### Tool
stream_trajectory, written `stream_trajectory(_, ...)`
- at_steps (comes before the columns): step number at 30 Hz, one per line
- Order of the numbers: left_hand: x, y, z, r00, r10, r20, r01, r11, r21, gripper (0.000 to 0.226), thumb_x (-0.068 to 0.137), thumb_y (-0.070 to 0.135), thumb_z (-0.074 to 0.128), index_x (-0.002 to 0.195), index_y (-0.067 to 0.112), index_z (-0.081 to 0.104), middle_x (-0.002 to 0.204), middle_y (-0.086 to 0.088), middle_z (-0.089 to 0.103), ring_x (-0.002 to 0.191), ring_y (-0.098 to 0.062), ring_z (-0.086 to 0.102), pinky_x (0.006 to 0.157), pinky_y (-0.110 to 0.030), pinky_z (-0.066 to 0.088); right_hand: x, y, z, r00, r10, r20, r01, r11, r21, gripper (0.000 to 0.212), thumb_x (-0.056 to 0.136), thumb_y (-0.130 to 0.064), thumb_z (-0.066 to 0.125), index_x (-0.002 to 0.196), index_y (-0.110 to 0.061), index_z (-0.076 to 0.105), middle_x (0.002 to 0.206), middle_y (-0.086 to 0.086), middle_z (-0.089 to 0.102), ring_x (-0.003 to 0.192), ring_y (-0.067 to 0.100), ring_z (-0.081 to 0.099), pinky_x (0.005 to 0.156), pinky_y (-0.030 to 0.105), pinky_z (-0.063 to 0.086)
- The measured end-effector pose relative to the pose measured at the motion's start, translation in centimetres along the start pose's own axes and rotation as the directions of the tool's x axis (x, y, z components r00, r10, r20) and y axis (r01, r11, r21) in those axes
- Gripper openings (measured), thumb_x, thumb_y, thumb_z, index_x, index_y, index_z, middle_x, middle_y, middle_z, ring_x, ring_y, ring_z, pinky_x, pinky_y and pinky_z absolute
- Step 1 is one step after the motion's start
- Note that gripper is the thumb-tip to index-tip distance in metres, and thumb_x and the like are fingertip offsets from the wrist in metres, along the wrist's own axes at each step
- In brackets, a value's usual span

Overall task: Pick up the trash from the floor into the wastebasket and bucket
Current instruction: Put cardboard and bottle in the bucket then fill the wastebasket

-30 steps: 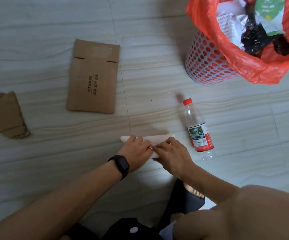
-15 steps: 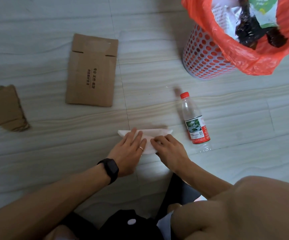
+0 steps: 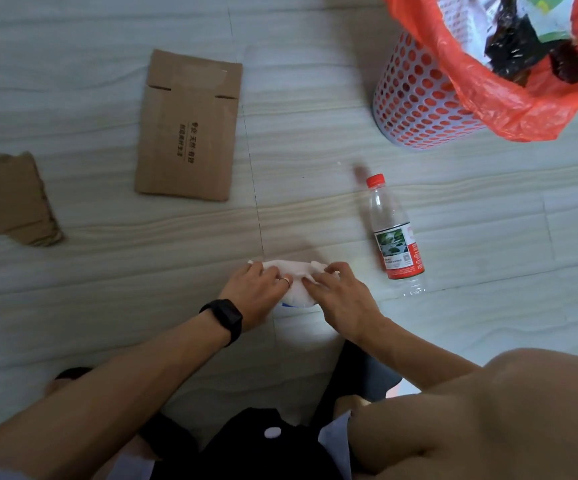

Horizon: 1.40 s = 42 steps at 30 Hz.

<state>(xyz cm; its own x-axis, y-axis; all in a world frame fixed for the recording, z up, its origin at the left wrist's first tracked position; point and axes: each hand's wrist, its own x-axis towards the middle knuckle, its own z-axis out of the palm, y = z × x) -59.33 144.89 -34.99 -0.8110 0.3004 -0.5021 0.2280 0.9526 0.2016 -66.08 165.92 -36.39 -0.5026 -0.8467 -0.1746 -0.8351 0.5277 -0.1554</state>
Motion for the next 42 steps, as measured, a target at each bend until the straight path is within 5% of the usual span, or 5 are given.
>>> stream_trajectory(10, 3.3, -2.3, -5.1, 0.992, -0.035, -0.119, 0.033, 0.999, -0.017, 0.047, 0.092, 0.013, 0.047, 0.138, 0.013, 0.044, 0.122, -0.011, 0.057, 0.105, -0.037, 0.057, 0.088, -0.042, 0.045, 2.9, 2.2, -3.1, 0.979, 0.177, -0.102, -0.164, 0.978, 0.127, 0.050, 0.058, -0.005, 0.082, 0.104, -0.022, 0.073, 0.089, 0.006, 0.071, 0.067, 0.032, 0.060, 0.045, 0.037, 0.053)
stream_trajectory(22, 13.7, -2.8, -31.8, 0.496, 0.113, -0.861, -0.079, 0.993, 0.085, 0.061, 0.078, 0.012, 0.064, 0.136, 0.025, 0.054, 0.134, -0.003, 0.054, 0.116, -0.031, 0.050, 0.094, -0.042, 0.045, 6.9, 16.7, -28.7, 0.691, 0.261, -0.674, -0.390, 0.920, -0.044, 0.046, 0.071, -0.019, 0.080, 0.116, -0.025, 0.070, 0.096, 0.004, 0.074, 0.077, 0.039, 0.063, 0.065, 0.038, 0.054)
stream_trajectory(31, 21.9, 0.0, -32.9, 0.847, -0.079, -0.525, 0.051, 0.996, -0.068, 0.072, 0.089, 0.049, 0.049, 0.154, 0.040, 0.020, 0.165, 0.005, 0.010, 0.152, -0.026, 0.001, 0.121, -0.053, 0.000, 11.4, 27.9, -28.5, 0.782, 0.623, -0.020, -0.611, 0.758, -0.229, 0.077, 0.095, -0.052, 0.045, 0.150, -0.054, -0.009, 0.141, 0.015, 0.049, 0.114, 0.037, 0.060, 0.091, 0.042, 0.049)
stream_trajectory(35, 24.0, 0.0, -33.2, 0.962, -0.081, -0.259, 0.102, 0.993, 0.068, 0.063, 0.085, 0.071, 0.030, 0.146, 0.060, 0.017, 0.165, 0.009, 0.002, 0.152, -0.019, -0.006, 0.107, -0.065, -0.025, 13.1, 30.2, -25.8, 0.776, 0.591, 0.218, -0.569, 0.806, -0.160, 0.078, 0.096, -0.045, 0.045, 0.154, -0.046, -0.007, 0.167, 0.002, 0.007, 0.134, 0.034, 0.047, 0.104, 0.045, 0.044)
stream_trajectory(42, 27.9, 2.2, -34.2, 0.983, -0.172, 0.056, 0.129, 0.884, 0.450, 0.064, 0.092, 0.062, 0.025, 0.153, 0.044, 0.015, 0.165, 0.001, -0.011, 0.151, -0.032, -0.006, 0.110, -0.070, -0.014, 16.3, 32.0, -20.8, 0.685, 0.554, 0.472, -0.550, 0.819, -0.163, 0.091, 0.093, -0.043, 0.057, 0.159, -0.025, -0.002, 0.149, 0.012, 0.044, 0.129, 0.033, 0.051, 0.111, 0.043, 0.033)
